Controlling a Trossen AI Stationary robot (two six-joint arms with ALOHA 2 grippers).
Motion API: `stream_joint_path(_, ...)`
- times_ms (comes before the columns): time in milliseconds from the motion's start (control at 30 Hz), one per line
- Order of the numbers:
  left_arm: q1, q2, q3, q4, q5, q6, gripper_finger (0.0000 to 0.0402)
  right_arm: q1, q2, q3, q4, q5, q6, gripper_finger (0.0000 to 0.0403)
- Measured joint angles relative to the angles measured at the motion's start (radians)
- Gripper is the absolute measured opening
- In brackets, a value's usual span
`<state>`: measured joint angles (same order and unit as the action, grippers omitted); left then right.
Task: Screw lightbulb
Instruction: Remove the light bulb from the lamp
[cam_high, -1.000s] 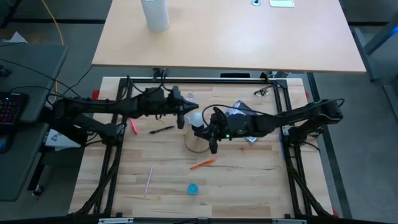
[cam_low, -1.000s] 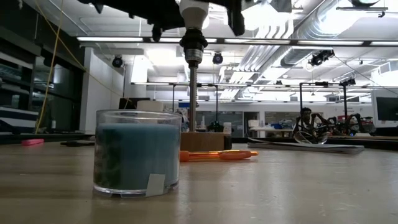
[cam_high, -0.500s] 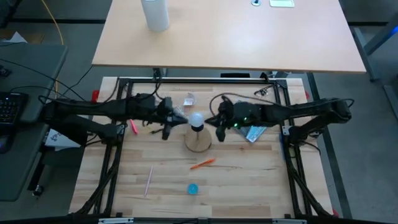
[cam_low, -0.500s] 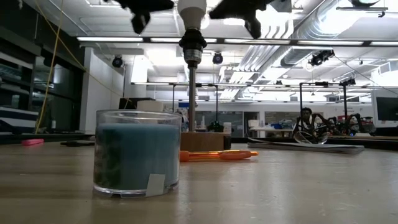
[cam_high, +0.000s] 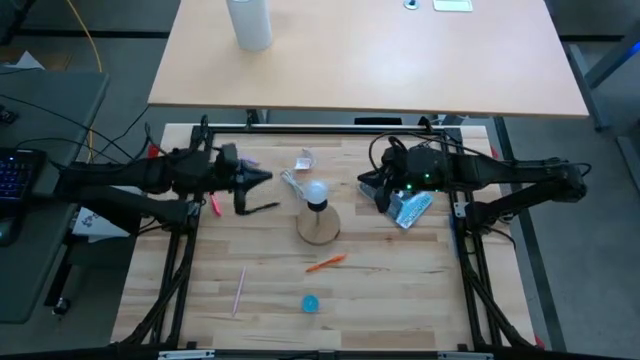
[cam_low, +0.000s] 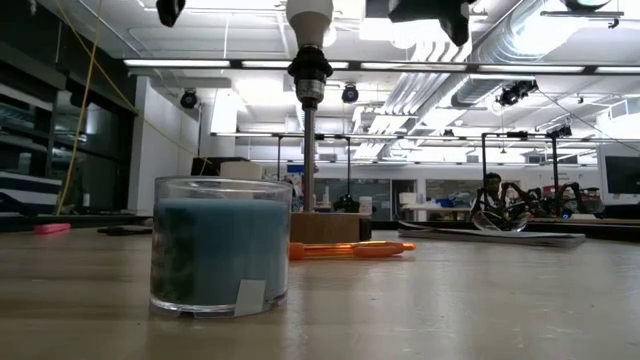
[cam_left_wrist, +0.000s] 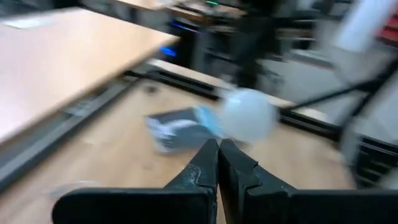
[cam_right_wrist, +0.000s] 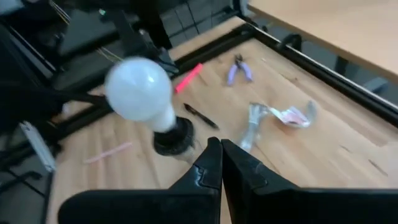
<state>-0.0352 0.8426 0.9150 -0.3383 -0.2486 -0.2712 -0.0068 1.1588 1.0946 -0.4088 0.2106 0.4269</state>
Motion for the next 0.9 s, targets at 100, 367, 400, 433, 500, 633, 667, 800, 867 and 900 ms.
stream_joint_path(100,0.044,0.026,0.0,0.025,-0.078,0.019,0.0,0.02,0.008,0.0,0.042,-0.024,0.026,0.0)
stream_joint_path(367,0.168,0.255,-0.001,0.285,0.13,0.062,0.0,0.114,0.177,0.0,0.298,-0.094,0.044,0.0)
stream_joint_path(400,0.172,0.29,-0.001,0.326,0.164,0.073,0.0,0.121,0.202,0.0,0.333,-0.104,0.044,0.0)
stream_joint_path(433,0.174,0.325,-0.001,0.371,0.19,0.086,0.0,0.128,0.224,0.0,0.354,-0.115,0.048,0.0)
stream_joint_path(500,0.174,0.378,-0.001,0.426,0.199,0.104,0.0,0.139,0.272,0.0,0.415,-0.128,0.069,0.0)
stream_joint_path(633,0.174,0.472,-0.001,0.497,0.2,0.116,0.0,0.148,0.352,0.0,0.565,-0.133,0.073,0.0)
stream_joint_path(667,0.173,0.491,-0.002,0.513,0.202,0.111,0.0,0.147,0.364,0.0,0.597,-0.133,0.072,0.0)
stream_joint_path(800,0.168,0.509,-0.002,0.536,0.258,0.054,0.0,0.12,0.39,0.0,0.622,-0.098,0.075,0.0)
stream_joint_path(867,0.165,0.489,-0.001,0.515,0.282,0.031,0.0,0.105,0.384,0.0,0.603,-0.102,0.078,0.0)
stream_joint_path(900,0.161,0.474,-0.002,0.482,0.295,0.02,0.0,0.101,0.377,0.0,0.592,-0.105,0.071,0.0)
